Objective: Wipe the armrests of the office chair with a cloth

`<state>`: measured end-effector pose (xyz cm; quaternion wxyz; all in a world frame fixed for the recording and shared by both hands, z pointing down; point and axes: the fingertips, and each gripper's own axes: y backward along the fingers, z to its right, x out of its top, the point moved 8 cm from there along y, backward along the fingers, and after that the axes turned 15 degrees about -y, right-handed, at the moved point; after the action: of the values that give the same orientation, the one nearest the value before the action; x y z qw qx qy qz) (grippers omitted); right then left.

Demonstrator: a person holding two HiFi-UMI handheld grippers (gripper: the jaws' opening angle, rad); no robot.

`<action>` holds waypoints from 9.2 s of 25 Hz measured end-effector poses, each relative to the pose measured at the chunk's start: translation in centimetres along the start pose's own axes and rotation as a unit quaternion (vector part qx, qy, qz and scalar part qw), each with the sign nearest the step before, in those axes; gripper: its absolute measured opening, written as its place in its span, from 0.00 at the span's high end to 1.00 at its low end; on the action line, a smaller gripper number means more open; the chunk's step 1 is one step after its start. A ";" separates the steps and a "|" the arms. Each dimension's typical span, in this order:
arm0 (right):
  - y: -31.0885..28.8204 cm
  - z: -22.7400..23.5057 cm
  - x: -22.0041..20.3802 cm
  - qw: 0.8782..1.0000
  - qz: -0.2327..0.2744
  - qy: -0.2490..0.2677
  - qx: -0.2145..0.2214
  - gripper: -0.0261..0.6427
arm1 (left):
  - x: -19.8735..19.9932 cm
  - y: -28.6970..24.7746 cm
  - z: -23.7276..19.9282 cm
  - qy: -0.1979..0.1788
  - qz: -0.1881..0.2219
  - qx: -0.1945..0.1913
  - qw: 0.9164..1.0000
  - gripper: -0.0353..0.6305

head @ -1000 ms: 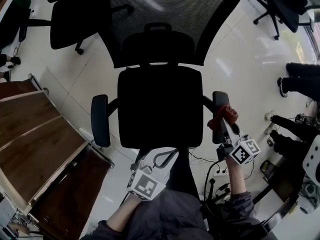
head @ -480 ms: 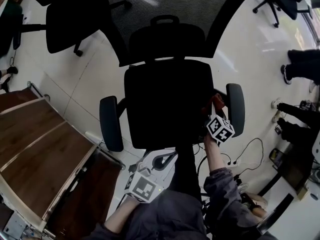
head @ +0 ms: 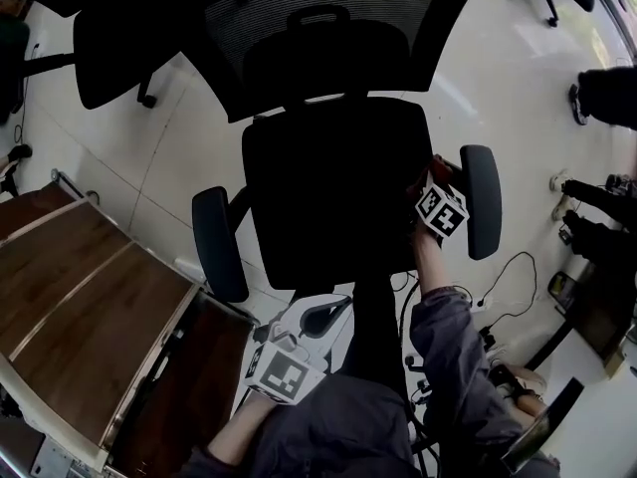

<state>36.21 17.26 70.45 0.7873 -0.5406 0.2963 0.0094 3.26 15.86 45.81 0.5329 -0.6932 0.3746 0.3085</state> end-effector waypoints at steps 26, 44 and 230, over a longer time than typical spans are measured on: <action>0.5 -0.2 0.4 0.999 0.018 -0.013 -0.043 0.88 | 1.4 1.8 -2.5 -0.032 0.007 0.008 0.999 0.92; 9.6 -1.3 0.9 0.996 0.054 -0.052 0.051 0.88 | 2.5 2.4 -2.3 -0.033 0.025 0.012 0.999 0.92; 33.9 -28.5 -30.9 0.529 -0.229 0.639 0.509 0.88 | -13.1 26.1 5.6 0.165 0.105 0.329 0.924 0.92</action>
<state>-13.67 16.40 49.66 0.5047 0.0412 0.5406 -0.6718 -25.97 19.85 42.06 0.6261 -0.4768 0.6082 0.1034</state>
